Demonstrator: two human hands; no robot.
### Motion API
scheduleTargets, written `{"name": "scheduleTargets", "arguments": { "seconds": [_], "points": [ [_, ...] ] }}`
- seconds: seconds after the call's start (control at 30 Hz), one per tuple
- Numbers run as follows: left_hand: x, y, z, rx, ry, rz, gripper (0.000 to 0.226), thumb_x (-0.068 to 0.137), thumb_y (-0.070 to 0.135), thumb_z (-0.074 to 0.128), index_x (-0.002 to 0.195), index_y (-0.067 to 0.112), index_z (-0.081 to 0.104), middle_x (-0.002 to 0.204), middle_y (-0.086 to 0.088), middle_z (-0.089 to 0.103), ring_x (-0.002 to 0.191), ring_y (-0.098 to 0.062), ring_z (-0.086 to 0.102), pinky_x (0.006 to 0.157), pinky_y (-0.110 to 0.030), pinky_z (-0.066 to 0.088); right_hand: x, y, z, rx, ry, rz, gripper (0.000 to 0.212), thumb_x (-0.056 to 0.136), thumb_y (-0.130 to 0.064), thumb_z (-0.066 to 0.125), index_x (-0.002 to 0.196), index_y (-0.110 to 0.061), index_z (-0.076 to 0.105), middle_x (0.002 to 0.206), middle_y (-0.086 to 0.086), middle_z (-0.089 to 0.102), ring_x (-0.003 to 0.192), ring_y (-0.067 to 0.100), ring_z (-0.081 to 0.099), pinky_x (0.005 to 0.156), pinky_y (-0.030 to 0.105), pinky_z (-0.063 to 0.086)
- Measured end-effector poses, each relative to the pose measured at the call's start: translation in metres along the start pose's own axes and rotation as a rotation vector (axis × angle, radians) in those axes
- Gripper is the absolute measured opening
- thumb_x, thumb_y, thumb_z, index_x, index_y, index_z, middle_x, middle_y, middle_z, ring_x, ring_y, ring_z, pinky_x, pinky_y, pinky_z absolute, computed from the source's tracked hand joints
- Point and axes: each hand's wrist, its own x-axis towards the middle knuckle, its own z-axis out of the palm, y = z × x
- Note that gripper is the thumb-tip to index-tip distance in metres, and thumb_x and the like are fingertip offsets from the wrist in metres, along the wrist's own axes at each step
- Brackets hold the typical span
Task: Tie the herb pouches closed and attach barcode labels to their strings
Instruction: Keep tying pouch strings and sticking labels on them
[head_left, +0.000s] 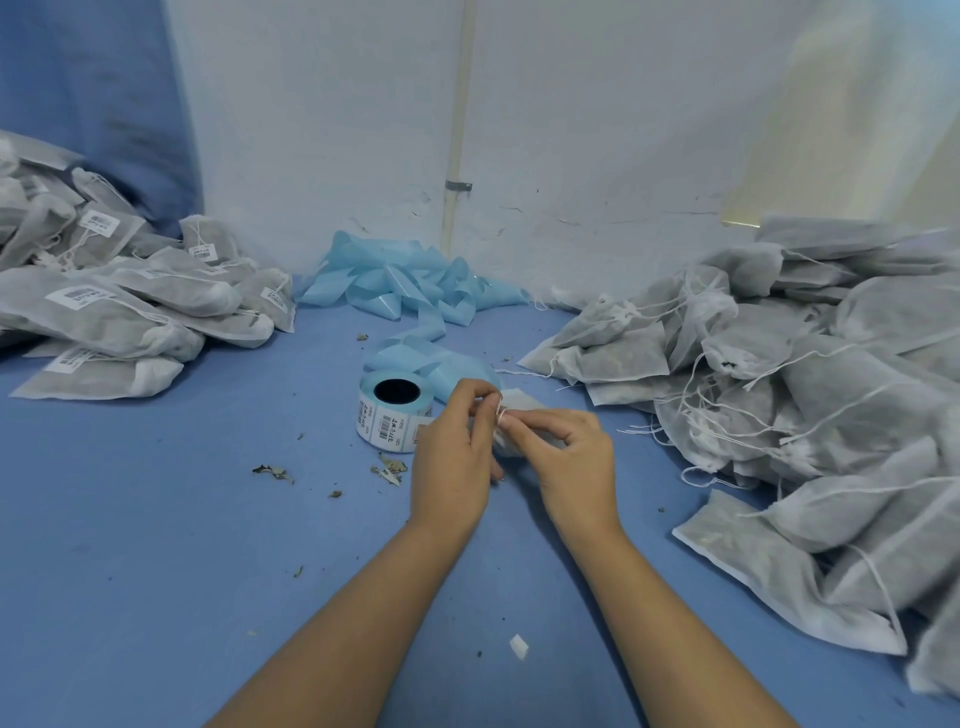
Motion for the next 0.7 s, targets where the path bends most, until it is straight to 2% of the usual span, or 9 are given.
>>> {"name": "scheduleTargets", "arguments": {
  "seconds": [0.07, 0.13, 0.2, 0.3, 0.4, 0.47, 0.57, 0.63, 0.7],
  "points": [
    [0.000, 0.001, 0.000, -0.009, -0.014, 0.018, 0.014, 0.098, 0.024, 0.050, 0.085, 0.028, 0.054, 0.073, -0.004, 0.066, 0.041, -0.020, 0.053, 0.050, -0.028, 0.045, 0.001, 0.001, 0.000, -0.045, -0.009, -0.012, 0.018, 0.078, -0.020, 0.077, 0.072, -0.037, 0.073, 0.077, -0.020, 0.070, 0.101, 0.007, 0.050, 0.079, 0.006, 0.036],
    [-0.001, 0.001, 0.002, -0.003, -0.046, 0.047, 0.014, 0.097, 0.020, 0.051, 0.086, 0.025, 0.056, 0.058, -0.007, 0.061, 0.041, -0.021, 0.053, 0.049, -0.024, 0.045, 0.001, 0.003, 0.000, -0.082, -0.002, -0.024, 0.014, 0.078, -0.019, 0.076, 0.073, -0.032, 0.074, 0.077, -0.016, 0.069, 0.100, 0.009, 0.051, 0.078, 0.007, 0.035],
    [-0.003, 0.002, 0.004, -0.027, -0.084, 0.048, 0.011, 0.097, 0.016, 0.052, 0.088, 0.020, 0.058, 0.050, -0.001, 0.057, 0.040, -0.016, 0.052, 0.047, -0.018, 0.042, 0.002, 0.006, 0.001, -0.090, 0.024, -0.011, 0.013, 0.078, -0.018, 0.075, 0.070, -0.028, 0.073, 0.076, -0.015, 0.067, 0.099, 0.010, 0.051, 0.076, 0.006, 0.035],
    [-0.003, 0.002, 0.007, -0.152, -0.097, -0.028, 0.018, 0.096, 0.011, 0.051, 0.085, 0.023, 0.057, 0.071, 0.006, 0.068, 0.050, -0.010, 0.059, 0.051, -0.020, 0.049, 0.002, 0.007, 0.002, -0.088, 0.043, 0.009, 0.014, 0.077, -0.017, 0.075, 0.069, -0.026, 0.069, 0.079, -0.014, 0.065, 0.099, 0.011, 0.050, 0.076, 0.007, 0.035],
    [-0.001, 0.001, 0.008, -0.281, -0.105, -0.086, 0.021, 0.098, 0.007, 0.048, 0.085, 0.022, 0.056, 0.088, 0.001, 0.070, 0.072, -0.005, 0.066, 0.061, -0.020, 0.053, 0.003, 0.006, 0.001, -0.071, 0.030, 0.027, 0.019, 0.077, -0.010, 0.074, 0.069, -0.026, 0.066, 0.085, -0.010, 0.061, 0.099, 0.017, 0.054, 0.083, 0.019, 0.041],
    [0.000, 0.001, 0.008, -0.308, -0.105, -0.091, 0.021, 0.098, 0.006, 0.047, 0.085, 0.020, 0.055, 0.091, -0.003, 0.070, 0.077, -0.006, 0.066, 0.064, -0.017, 0.051, 0.003, 0.004, 0.001, 0.012, 0.020, 0.078, 0.022, 0.078, -0.005, 0.072, 0.068, -0.023, 0.065, 0.091, -0.005, 0.055, 0.094, 0.016, 0.058, 0.085, 0.025, 0.046],
    [0.004, -0.002, 0.006, -0.272, -0.101, -0.075, 0.021, 0.097, 0.006, 0.048, 0.084, 0.019, 0.056, 0.086, -0.002, 0.067, 0.076, -0.005, 0.063, 0.069, -0.015, 0.049, 0.002, 0.000, 0.005, 0.205, -0.010, 0.215, 0.020, 0.082, -0.001, 0.067, 0.068, -0.015, 0.064, 0.087, -0.001, 0.058, 0.071, 0.001, 0.059, 0.068, 0.012, 0.046],
    [0.005, -0.004, 0.005, -0.228, -0.102, -0.061, 0.021, 0.096, 0.007, 0.051, 0.082, 0.021, 0.057, 0.079, 0.005, 0.064, 0.071, -0.001, 0.058, 0.068, -0.012, 0.046, 0.001, -0.003, 0.007, 0.423, -0.067, 0.352, 0.012, 0.085, -0.003, 0.063, 0.074, -0.008, 0.063, 0.077, 0.003, 0.065, 0.066, 0.006, 0.061, 0.061, 0.013, 0.047],
    [0.006, -0.005, 0.004, -0.196, -0.104, -0.054, 0.019, 0.095, 0.009, 0.052, 0.082, 0.021, 0.059, 0.077, 0.010, 0.063, 0.069, 0.002, 0.056, 0.066, -0.010, 0.043, 0.003, -0.005, 0.004, 0.589, -0.102, 0.438, 0.008, 0.086, -0.005, 0.059, 0.081, -0.002, 0.064, 0.076, 0.007, 0.069, 0.068, 0.011, 0.064, 0.060, 0.016, 0.050]
  ]
}}
